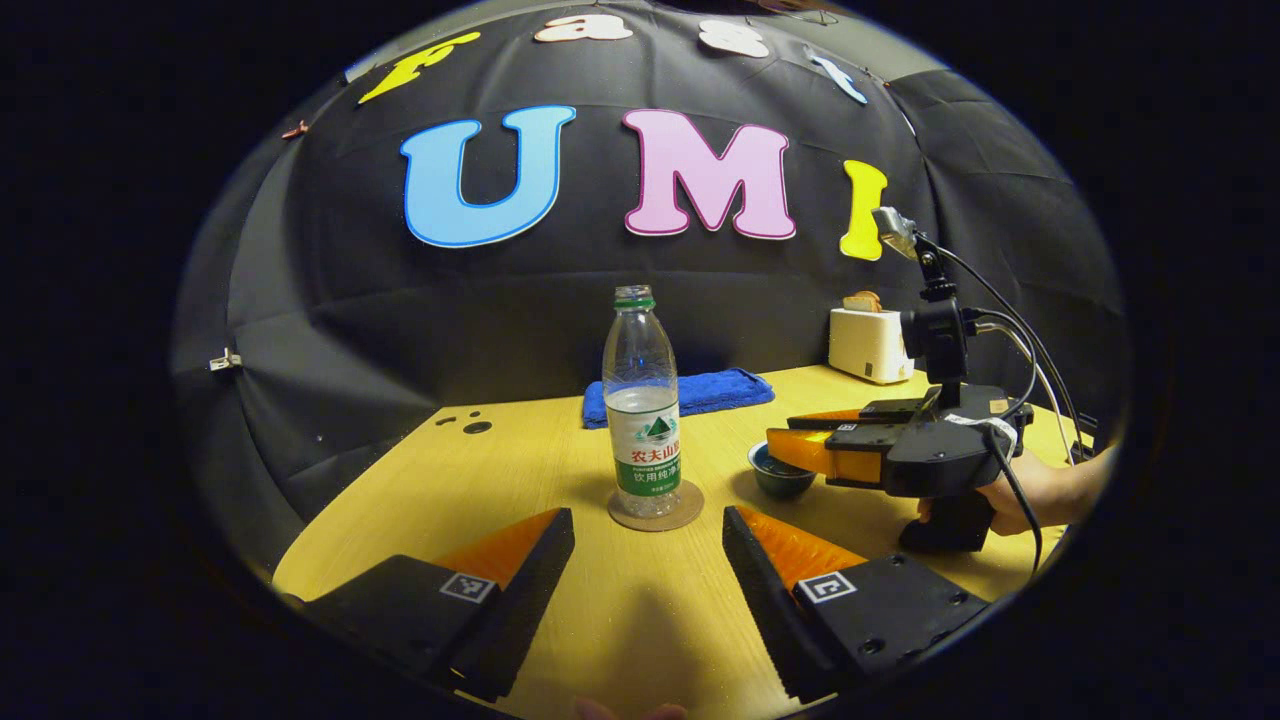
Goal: Open the teacup lid with one hand, grasp the water bottle and pour water into the teacup with the other hand; after pouring, place the water bottle on the coaster and then close the teacup lid.
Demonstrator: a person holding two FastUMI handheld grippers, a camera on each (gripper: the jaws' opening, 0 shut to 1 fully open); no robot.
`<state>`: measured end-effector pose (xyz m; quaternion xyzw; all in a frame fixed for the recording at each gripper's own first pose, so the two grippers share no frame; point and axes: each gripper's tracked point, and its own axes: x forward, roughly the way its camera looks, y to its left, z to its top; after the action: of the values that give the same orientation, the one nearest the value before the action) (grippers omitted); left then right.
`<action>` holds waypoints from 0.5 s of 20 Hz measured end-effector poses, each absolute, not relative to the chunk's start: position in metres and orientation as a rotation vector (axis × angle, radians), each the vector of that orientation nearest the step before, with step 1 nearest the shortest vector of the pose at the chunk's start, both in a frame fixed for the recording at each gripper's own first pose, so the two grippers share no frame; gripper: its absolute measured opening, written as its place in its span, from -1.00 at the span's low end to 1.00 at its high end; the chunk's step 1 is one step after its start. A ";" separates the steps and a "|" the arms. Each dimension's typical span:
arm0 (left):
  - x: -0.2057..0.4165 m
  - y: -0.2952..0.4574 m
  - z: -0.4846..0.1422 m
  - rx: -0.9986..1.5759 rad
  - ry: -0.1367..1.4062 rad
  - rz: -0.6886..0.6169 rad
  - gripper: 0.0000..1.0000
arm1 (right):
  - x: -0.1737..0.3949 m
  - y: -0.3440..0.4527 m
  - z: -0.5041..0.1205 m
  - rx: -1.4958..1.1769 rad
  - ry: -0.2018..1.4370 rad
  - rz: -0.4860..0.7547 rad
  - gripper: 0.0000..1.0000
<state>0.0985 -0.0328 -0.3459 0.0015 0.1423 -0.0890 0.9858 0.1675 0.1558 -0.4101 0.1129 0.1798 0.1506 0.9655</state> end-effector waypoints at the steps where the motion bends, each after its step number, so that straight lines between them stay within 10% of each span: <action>1: 0.099 -0.031 -0.344 0.007 0.282 -0.175 0.88 | 0.168 0.155 -0.410 0.233 0.365 0.304 -0.14; 3: 0.101 -0.029 -0.341 0.007 0.273 -0.168 0.88 | 0.163 0.151 -0.402 0.244 0.342 0.298 0.33; 10: 0.099 -0.028 -0.316 -0.081 0.257 -0.098 0.88 | 0.129 0.131 -0.317 0.247 0.213 0.282 1.00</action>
<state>0.0993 -0.0276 -0.3164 -0.0403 0.1282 -0.0490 0.9897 0.1287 0.1307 -0.3169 0.1227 0.1056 0.1401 0.9768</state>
